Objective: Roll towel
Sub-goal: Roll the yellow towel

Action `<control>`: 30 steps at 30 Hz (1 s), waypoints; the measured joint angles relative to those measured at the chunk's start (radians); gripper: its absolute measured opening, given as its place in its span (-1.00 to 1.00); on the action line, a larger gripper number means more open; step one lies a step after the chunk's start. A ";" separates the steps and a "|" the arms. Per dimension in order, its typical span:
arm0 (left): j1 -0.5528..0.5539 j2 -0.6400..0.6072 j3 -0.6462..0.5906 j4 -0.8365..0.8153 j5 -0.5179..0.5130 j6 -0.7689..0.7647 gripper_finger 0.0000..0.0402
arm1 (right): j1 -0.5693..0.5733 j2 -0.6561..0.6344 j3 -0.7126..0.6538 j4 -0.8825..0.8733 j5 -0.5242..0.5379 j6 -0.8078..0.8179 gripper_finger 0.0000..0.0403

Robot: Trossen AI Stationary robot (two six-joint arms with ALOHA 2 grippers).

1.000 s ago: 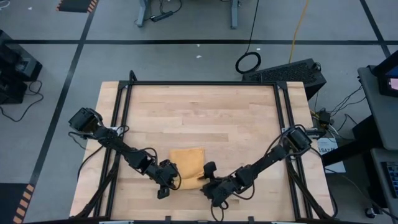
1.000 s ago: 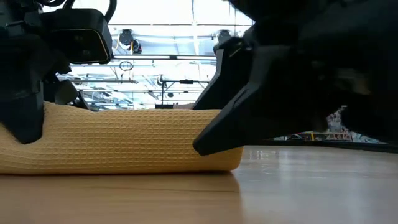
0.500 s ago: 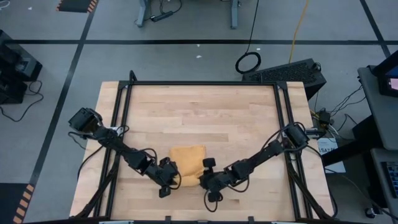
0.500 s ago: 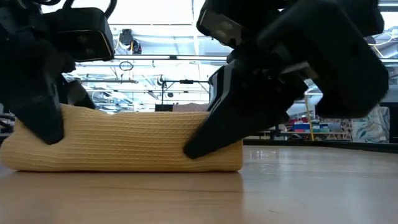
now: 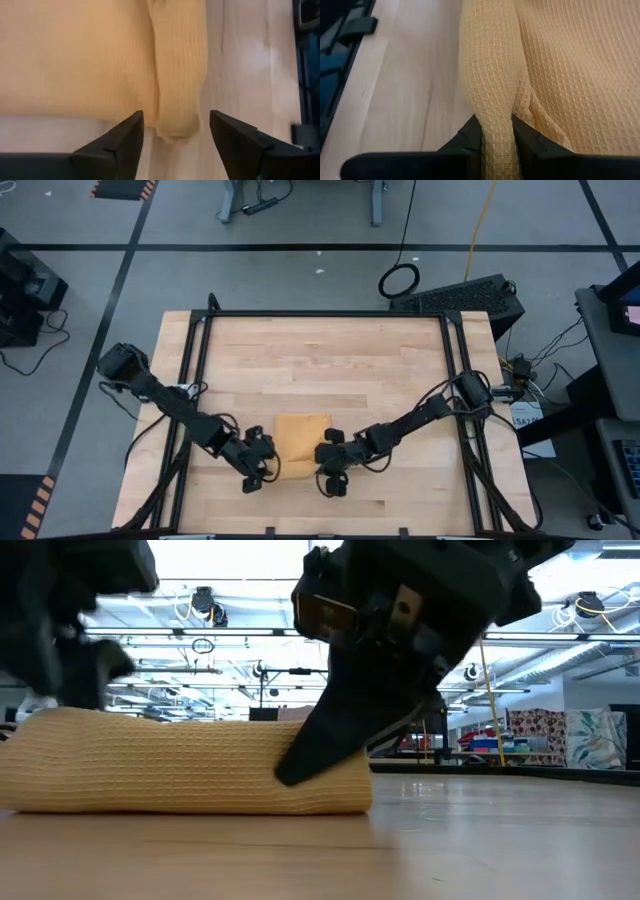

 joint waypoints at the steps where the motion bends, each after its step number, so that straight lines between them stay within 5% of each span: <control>1: -0.006 -0.022 0.000 -0.008 -0.035 0.000 0.16 | -0.005 0.000 0.000 -0.003 -0.007 0.012 -0.74; 9: -0.168 -0.027 0.000 0.174 -0.452 0.229 0.19 | -0.036 0.000 0.000 -0.022 -0.055 0.109 -0.74; 17: -0.228 0.179 0.000 0.253 -0.505 0.337 0.25 | -0.043 0.000 -0.001 -0.025 -0.052 0.139 -0.73; 30: -0.222 0.299 0.000 0.283 -0.602 0.432 0.78 | -0.043 0.001 -0.002 -0.025 -0.052 0.148 -0.73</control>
